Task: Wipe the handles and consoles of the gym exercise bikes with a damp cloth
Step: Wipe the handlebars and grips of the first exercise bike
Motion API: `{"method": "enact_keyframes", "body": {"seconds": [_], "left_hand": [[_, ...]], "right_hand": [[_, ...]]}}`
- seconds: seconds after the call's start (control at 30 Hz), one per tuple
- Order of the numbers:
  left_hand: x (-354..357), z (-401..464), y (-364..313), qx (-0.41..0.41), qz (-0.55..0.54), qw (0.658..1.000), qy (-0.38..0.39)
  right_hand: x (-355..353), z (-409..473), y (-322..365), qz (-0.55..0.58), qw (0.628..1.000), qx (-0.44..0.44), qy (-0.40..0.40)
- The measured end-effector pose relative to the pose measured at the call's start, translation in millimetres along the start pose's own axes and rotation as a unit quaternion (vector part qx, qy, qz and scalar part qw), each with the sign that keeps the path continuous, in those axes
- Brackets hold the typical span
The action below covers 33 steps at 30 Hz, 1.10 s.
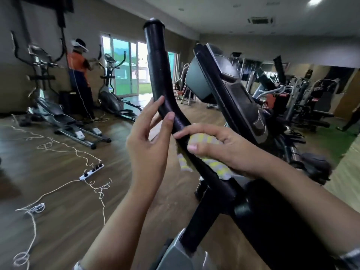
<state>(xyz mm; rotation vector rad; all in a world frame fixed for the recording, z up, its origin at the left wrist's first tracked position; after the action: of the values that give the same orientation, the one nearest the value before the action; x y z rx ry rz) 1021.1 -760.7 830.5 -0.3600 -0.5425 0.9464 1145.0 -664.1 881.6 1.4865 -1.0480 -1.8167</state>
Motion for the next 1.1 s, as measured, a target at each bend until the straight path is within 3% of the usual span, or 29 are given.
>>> {"method": "enact_keyframes", "body": {"seconds": [0.2,0.37,0.6,0.87,1.0,1.1], "left_hand": [[5.3,-14.3,-11.8,-0.027,0.034,0.999,-0.012],[5.9,-20.5,-14.9,-0.051,0.025,0.998,-0.014],[6.7,-25.6,-18.5,-0.067,0.001,0.997,-0.024],[17.5,-40.1,-27.5,-0.008,0.122,0.992,-0.039],[24.1,-46.3,-33.0,0.012,0.118,0.992,-0.033],[27.6,-49.4,-30.7,0.038,0.126,0.991,-0.015]], "right_hand": [[-13.6,-21.5,-14.8,-0.02,0.996,0.018,0.082],[-7.9,-9.0,-2.5,-0.022,0.999,-0.006,0.038],[-15.9,-29.5,-5.7,-0.103,0.99,0.004,0.101],[-10.7,-30.9,-9.1,-0.037,0.999,-0.021,-0.004],[-23.3,-37.7,-10.6,-0.004,0.995,-0.043,-0.094],[-37.8,-50.8,-5.4,0.021,0.994,-0.04,-0.1]]}}
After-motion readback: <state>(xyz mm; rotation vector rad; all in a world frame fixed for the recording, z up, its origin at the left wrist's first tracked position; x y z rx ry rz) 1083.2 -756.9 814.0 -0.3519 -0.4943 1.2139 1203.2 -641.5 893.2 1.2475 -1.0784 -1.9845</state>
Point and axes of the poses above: each hand's wrist, its own z-axis towards the middle knuckle, its own x-axis out of the palm, y = z × x, the point moved 1 cm from there along z, towards the middle knuckle, and after that the axes turned 12 degrees about x, right-handed, at the moved point
